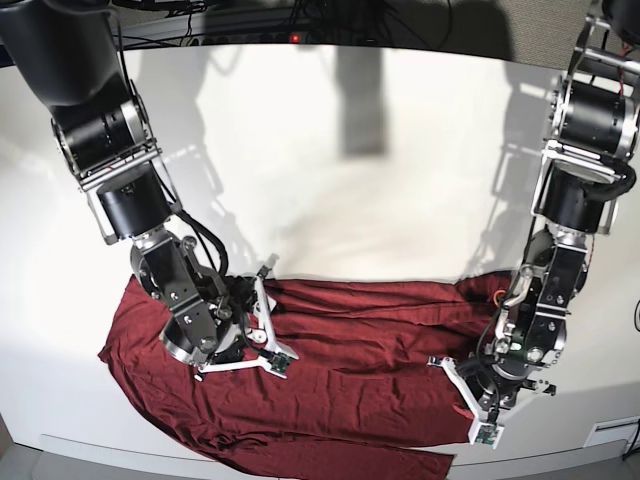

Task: Fold the T-shirt properly
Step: 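Shift the right gripper along the hem fabric and regrip it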

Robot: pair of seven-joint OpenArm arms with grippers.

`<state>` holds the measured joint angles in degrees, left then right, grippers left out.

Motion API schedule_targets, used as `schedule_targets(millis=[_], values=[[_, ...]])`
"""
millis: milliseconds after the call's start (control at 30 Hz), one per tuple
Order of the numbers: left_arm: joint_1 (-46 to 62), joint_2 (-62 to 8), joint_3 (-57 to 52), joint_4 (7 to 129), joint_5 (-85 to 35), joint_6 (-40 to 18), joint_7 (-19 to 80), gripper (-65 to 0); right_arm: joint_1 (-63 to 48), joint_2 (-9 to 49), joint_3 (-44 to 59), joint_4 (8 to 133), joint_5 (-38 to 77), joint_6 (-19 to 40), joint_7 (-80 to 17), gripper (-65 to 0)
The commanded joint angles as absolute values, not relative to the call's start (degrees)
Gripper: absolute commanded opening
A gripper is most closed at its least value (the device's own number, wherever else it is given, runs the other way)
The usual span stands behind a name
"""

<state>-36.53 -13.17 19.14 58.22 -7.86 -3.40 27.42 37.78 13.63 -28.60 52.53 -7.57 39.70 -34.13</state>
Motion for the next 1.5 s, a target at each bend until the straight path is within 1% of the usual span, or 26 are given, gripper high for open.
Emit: schedule_targets(millis=[0,100,200,300,433,567,633,733,767,933,1033,1167,1367,1467], values=[[-38.7,-13.4,18.9,59.2,-8.0,-3.0,26.1,-65.0,39.8,13.6,-28.3,52.8,-7.7,39.2,-32.4,-35.1],[-38.7,-13.4,18.9,59.2,-8.0,-3.0,26.2,-65.0,39.8,13.1,-28.3,51.2,-8.5,38.9,-31.0,-35.1],[-38.7,-13.4,18.9,59.2,-8.0,-3.0,26.1,-65.0,39.8,12.5,-28.3,48.3,-11.5,37.2,-29.4,-35.1],[-38.7,-13.4,18.9,59.2,-8.0,-3.0,26.1,-65.0,39.8,12.2,-28.3,47.3,-11.8,36.1,-29.0,-35.1],[-38.7,-13.4,18.9,59.2,-8.0,-3.0,26.1,-65.0,39.8,12.2,-28.3,47.3,-12.1,35.9,-27.0,-38.8],[-38.7,-13.4,18.9,59.2,-8.0,-3.0,26.1,-65.0,39.8,12.2,-28.3,46.1,-15.1,34.9,-24.5,-38.7],[-38.7,-13.4,18.9,59.2,-8.0,-3.0,26.1,-65.0,39.8,12.2,-28.3,45.1,-15.3,33.8,-24.2,-38.8],[-38.7,-13.4,18.9,59.2,-8.0,-3.0,26.1,-65.0,39.8,12.2,-28.3,43.7,-15.3,33.8,-24.3,-39.2],[-38.7,-13.4,18.9,59.2,-8.0,-3.0,26.1,-65.0,39.8,12.2,-28.3,43.4,-15.4,33.8,-24.4,-41.1],[-38.7,-13.4,18.9,59.2,-8.0,-3.0,26.1,-65.0,39.8,12.2,-28.3,43.4,-15.7,33.4,-24.5,-55.0],[-38.7,-13.4,18.9,59.2,-8.0,-3.0,26.1,-65.0,39.8,12.2,-28.3,43.4,-15.7,33.3,-24.5,-60.1],[-38.7,-13.4,18.9,59.2,-8.0,-3.0,26.1,-65.0,39.8,12.2,-28.3,43.5,-15.6,31.6,-24.7,-65.0],[-38.7,-13.4,18.9,59.2,-8.0,-3.0,26.1,-65.0,39.8,12.2,-28.3,45.3,-12.8,31.6,-25.7,-65.0],[-38.7,-13.4,18.9,59.2,-8.0,-3.0,26.1,-65.0,39.8,12.2,-28.3,45.4,-12.8,31.6,-25.7,-58.6]])
